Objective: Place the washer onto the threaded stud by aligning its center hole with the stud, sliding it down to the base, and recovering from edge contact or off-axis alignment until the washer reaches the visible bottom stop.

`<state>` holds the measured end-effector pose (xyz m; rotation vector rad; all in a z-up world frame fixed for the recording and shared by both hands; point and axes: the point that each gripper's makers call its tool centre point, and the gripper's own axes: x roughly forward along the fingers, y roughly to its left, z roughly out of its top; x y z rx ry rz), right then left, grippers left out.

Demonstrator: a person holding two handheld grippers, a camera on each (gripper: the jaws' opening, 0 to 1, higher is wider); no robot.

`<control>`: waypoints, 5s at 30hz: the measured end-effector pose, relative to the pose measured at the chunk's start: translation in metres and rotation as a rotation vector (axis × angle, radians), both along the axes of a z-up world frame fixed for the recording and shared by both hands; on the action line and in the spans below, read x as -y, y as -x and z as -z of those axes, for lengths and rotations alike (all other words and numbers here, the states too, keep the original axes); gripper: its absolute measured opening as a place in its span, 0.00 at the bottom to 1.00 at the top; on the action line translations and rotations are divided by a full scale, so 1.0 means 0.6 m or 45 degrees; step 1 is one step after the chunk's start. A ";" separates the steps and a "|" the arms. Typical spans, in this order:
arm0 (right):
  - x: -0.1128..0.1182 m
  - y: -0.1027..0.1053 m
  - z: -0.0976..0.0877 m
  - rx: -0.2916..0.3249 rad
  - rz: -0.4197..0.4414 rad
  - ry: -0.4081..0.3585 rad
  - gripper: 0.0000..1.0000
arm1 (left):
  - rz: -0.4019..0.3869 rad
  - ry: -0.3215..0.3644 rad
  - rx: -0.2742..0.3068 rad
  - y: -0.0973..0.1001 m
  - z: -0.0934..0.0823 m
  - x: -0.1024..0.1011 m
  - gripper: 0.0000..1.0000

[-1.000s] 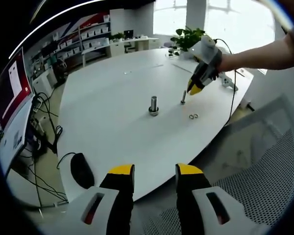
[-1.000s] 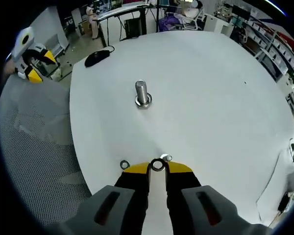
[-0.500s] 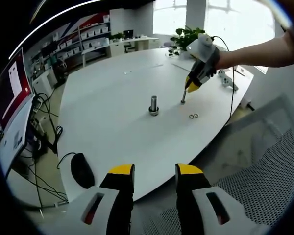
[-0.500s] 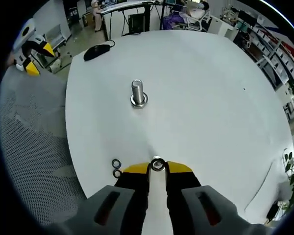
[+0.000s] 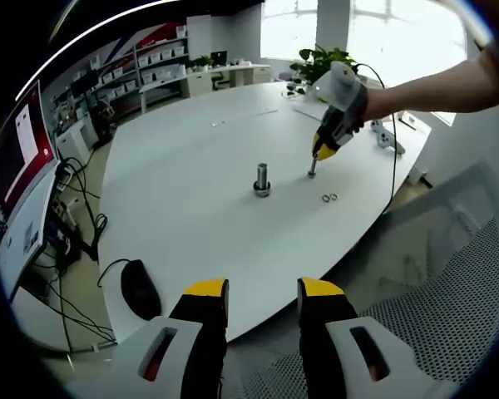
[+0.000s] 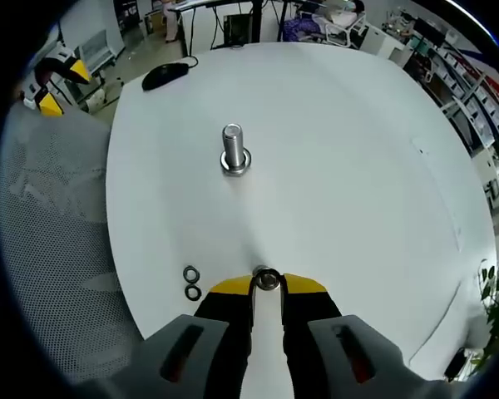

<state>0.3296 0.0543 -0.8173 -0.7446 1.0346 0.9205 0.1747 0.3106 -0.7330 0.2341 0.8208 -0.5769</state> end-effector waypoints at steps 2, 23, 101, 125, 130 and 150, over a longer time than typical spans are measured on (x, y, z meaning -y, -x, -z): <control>0.003 -0.003 0.009 -0.001 -0.013 0.016 0.14 | 0.000 0.001 0.000 0.000 0.000 0.000 0.31; 0.003 -0.003 0.075 -0.069 -0.016 0.053 0.15 | 0.006 -0.003 -0.012 0.002 0.003 -0.001 0.31; -0.017 0.134 0.082 -0.095 -0.177 -0.043 0.17 | -0.022 -0.028 -0.004 -0.002 0.003 -0.010 0.31; -0.018 0.135 0.085 -0.127 -0.196 0.042 0.17 | -0.019 -0.025 0.009 -0.003 0.000 -0.007 0.31; -0.020 0.138 0.084 -0.121 -0.206 0.045 0.18 | -0.021 -0.024 0.010 -0.003 -0.001 -0.007 0.31; -0.025 0.143 0.087 -0.109 -0.297 0.156 0.15 | -0.024 -0.030 0.008 -0.004 0.000 -0.008 0.31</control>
